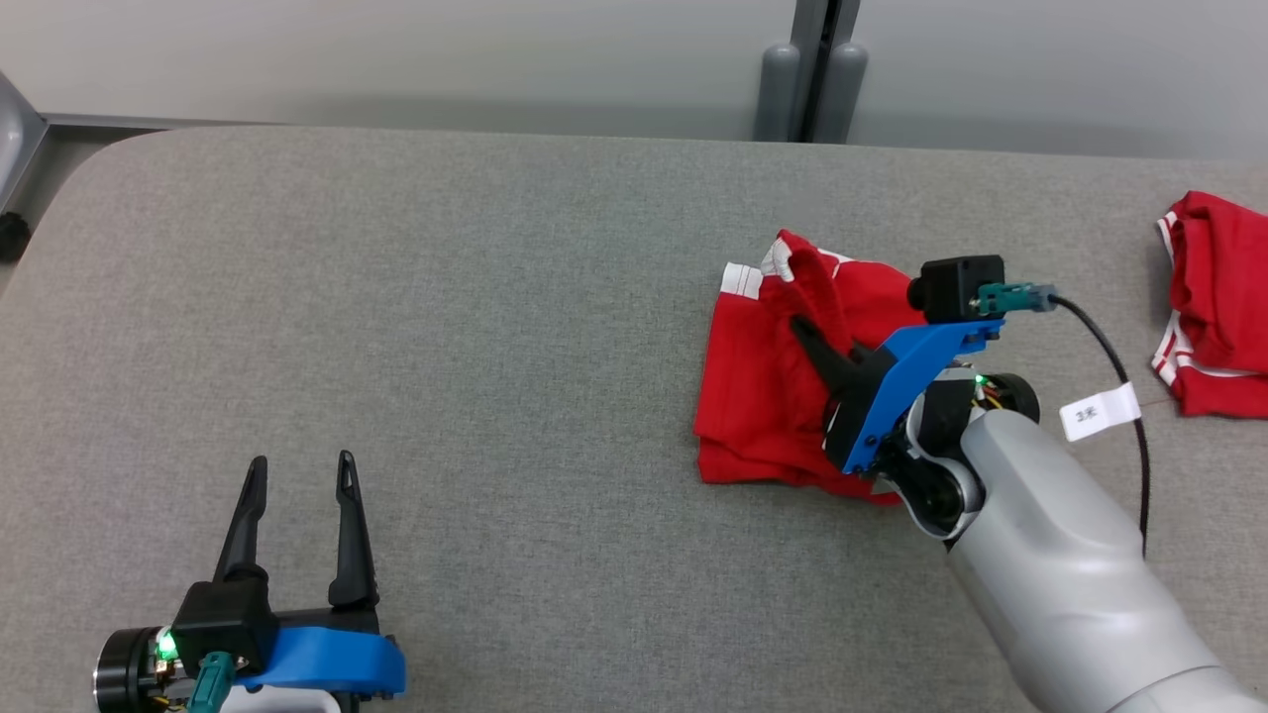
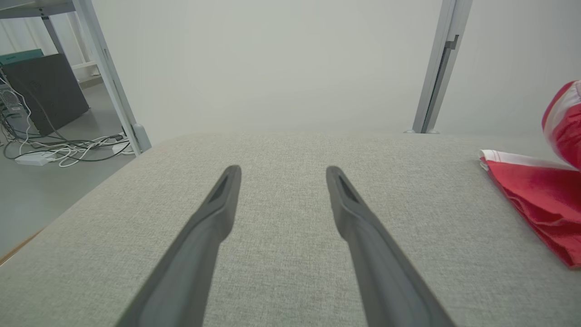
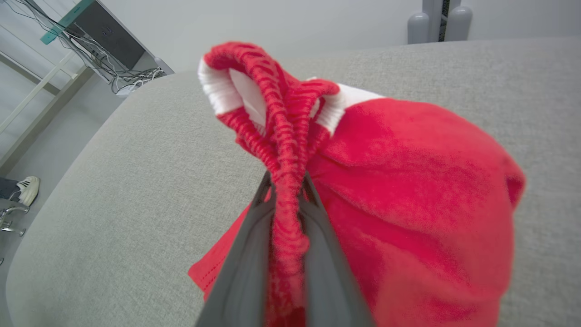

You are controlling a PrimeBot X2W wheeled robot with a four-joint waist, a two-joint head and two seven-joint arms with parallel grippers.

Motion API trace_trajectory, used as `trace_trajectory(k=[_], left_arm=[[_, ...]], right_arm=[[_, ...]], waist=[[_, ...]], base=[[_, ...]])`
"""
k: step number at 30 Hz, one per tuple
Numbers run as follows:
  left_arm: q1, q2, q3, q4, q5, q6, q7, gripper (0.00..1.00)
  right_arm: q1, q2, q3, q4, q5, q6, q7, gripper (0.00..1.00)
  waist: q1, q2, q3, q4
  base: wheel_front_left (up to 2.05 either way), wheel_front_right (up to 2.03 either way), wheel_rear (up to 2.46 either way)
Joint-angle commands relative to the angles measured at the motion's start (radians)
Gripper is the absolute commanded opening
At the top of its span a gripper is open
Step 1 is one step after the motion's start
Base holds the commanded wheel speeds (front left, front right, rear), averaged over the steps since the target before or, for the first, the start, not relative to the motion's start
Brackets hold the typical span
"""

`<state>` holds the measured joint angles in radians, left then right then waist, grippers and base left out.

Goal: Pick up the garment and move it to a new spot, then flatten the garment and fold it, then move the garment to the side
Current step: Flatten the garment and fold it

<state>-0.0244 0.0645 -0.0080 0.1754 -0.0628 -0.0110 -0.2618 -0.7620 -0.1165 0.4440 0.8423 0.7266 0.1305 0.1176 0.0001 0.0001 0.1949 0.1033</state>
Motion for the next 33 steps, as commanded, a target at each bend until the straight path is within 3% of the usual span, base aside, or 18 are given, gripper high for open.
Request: trace_trajectory(k=[1, 2, 8, 18, 23, 25, 33], left_arm=[[-0.016, -0.001, 0.003, 0.003, -0.005, -0.004, -0.004, 1.00], [-0.020, -0.002, 0.002, 0.003, -0.004, -0.004, -0.004, 1.00], [-0.022, -0.004, 0.012, 0.006, -0.001, 0.000, -0.004, 1.00], [0.020, 0.010, 0.049, -0.006, 0.009, -0.002, -0.004, 1.00], [0.049, 0.013, 0.063, -0.019, 0.013, 0.009, -0.004, 1.00], [0.063, 0.017, 0.071, -0.025, 0.016, 0.011, -0.004, 1.00], [0.084, 0.024, 0.073, -0.018, 0.020, 0.004, -0.004, 1.00]], right_arm=[[-0.020, 0.015, 0.007, 0.028, -0.012, 0.001, -0.021, 0.44], [-0.022, 0.023, 0.014, 0.042, -0.018, 0.001, -0.030, 1.00], [-0.027, 0.023, 0.065, 0.038, -0.041, 0.001, -0.122, 1.00], [0.054, -0.125, 0.089, -0.094, -0.096, 0.000, -0.340, 1.00], [0.161, -0.177, 0.017, -0.177, -0.146, 0.000, -0.379, 1.00], [0.238, -0.194, -0.057, -0.258, -0.205, 0.001, -0.383, 1.00], [0.510, -0.114, -0.286, -0.487, -0.376, 0.000, -0.384, 1.00]], waist=[[-0.0001, -0.0001, 0.009, 0.007], [-0.0001, -0.0001, 0.012, 0.009], [-0.0001, -0.0001, 0.006, -0.006], [-0.0001, -0.0001, -0.040, -0.078], [-0.0001, -0.0001, -0.063, -0.114], [-0.0001, -0.0001, -0.072, -0.129], [-0.0001, -0.0001, -0.101, -0.142]], base=[[0.00, 0.00, 0.00], [0.00, 0.00, 0.00], [0.00, 0.00, 0.00], [0.00, 0.00, 0.00], [0.00, 0.00, 0.00], [0.00, 0.00, 0.00], [0.00, 0.00, 0.00]])
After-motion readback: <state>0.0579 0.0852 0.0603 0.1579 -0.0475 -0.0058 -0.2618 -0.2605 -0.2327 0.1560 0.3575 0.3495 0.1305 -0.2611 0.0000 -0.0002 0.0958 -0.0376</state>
